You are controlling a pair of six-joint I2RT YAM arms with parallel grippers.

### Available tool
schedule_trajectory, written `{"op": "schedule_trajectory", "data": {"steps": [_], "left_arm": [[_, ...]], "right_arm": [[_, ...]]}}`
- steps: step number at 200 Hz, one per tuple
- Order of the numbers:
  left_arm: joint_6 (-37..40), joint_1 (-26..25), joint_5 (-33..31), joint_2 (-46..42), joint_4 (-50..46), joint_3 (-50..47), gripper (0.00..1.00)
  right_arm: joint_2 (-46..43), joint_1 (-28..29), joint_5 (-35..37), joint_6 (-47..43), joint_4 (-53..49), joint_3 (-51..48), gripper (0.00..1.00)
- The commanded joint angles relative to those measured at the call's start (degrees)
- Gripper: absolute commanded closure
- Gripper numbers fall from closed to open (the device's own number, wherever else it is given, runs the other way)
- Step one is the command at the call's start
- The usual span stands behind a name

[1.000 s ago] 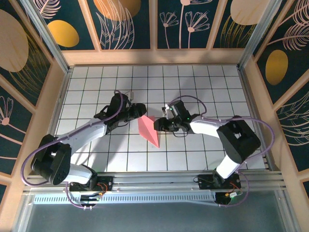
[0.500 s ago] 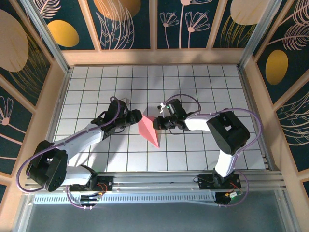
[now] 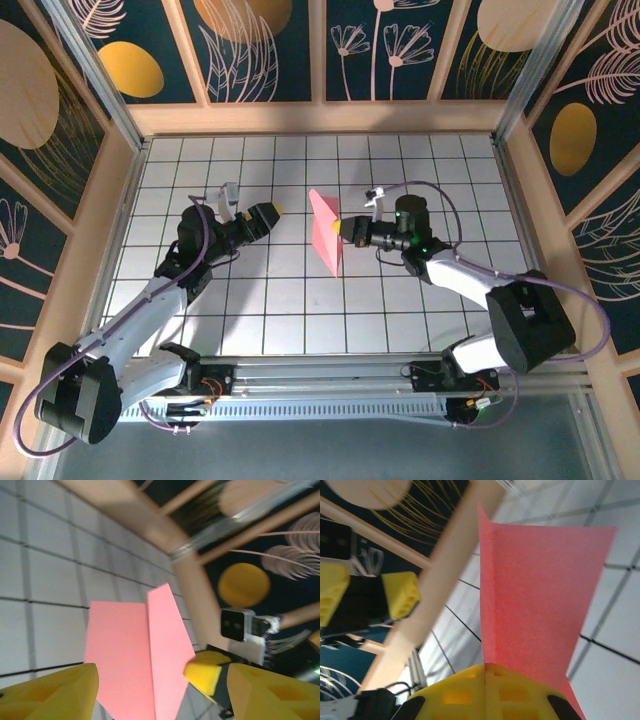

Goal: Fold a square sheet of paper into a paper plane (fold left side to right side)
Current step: Turn over the paper at the center of the table.

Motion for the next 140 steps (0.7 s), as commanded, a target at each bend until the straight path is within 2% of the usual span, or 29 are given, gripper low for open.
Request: {"op": "schedule_trajectory", "data": {"steps": [1, 37, 92, 140], "left_arm": [[-4.81, 0.04, 10.40, 2.33, 13.42, -0.62, 0.36], [-5.73, -0.46, 15.31, 6.79, 17.31, 0.38, 0.42], [-4.06, -3.97, 16.37, 10.98, 17.90, 2.75, 0.48], [-2.63, -4.52, 14.14, 11.28, 15.69, 3.29, 0.66]], "right_arm": [[-1.44, -0.15, -6.37, 5.54, 9.92, -0.18, 1.00], [-0.06, 0.26, -9.50, 13.46, 20.81, -0.52, 1.00], [2.98, 2.50, -9.96, 15.77, 23.72, 1.11, 1.00], [4.33, 2.75, -9.61, 17.59, 26.44, 0.80, 1.00]]}}
